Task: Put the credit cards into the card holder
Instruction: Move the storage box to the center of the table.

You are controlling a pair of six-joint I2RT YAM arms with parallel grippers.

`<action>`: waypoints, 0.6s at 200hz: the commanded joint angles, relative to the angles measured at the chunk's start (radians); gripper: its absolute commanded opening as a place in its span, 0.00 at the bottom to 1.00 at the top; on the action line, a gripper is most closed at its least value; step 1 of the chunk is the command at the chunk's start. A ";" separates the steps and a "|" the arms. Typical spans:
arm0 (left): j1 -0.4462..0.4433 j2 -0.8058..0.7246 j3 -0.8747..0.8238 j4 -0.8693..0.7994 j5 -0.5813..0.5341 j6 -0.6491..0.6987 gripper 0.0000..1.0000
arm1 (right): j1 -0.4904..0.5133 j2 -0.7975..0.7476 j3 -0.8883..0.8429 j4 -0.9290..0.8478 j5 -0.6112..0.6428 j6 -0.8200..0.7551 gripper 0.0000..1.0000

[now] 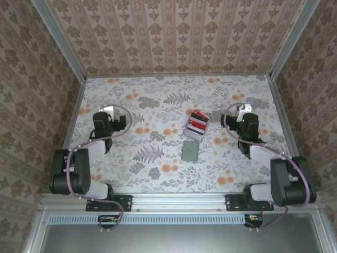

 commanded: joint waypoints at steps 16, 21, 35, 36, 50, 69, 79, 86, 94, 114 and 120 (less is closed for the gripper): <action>-0.002 -0.070 0.165 -0.345 0.081 -0.152 1.00 | -0.030 -0.061 0.165 -0.381 -0.208 0.259 1.00; -0.006 -0.070 0.179 -0.364 0.119 -0.176 1.00 | -0.029 -0.046 0.198 -0.440 -0.234 0.278 1.00; -0.033 -0.056 0.224 -0.411 0.229 -0.222 1.00 | -0.022 -0.007 0.260 -0.566 -0.291 0.309 0.99; -0.037 -0.054 0.227 -0.416 0.235 -0.224 1.00 | -0.022 -0.005 0.262 -0.572 -0.298 0.311 0.99; -0.105 -0.020 0.283 -0.475 0.302 -0.219 1.00 | -0.011 0.007 0.259 -0.612 -0.364 0.345 0.98; -0.214 0.057 0.375 -0.574 0.371 -0.180 1.00 | 0.000 0.020 0.238 -0.670 -0.418 0.400 0.96; -0.257 0.106 0.412 -0.600 0.418 -0.180 1.00 | 0.012 0.024 0.227 -0.695 -0.444 0.422 0.95; -0.282 0.140 0.433 -0.601 0.461 -0.187 1.00 | 0.022 0.020 0.210 -0.688 -0.457 0.442 0.94; -0.307 0.176 0.450 -0.588 0.497 -0.203 1.00 | 0.038 0.017 0.182 -0.660 -0.465 0.468 0.92; -0.354 0.284 0.497 -0.525 0.600 -0.265 1.00 | 0.096 0.053 0.151 -0.597 -0.473 0.525 0.90; -0.371 0.318 0.517 -0.514 0.618 -0.285 1.00 | 0.120 0.073 0.154 -0.581 -0.479 0.538 0.90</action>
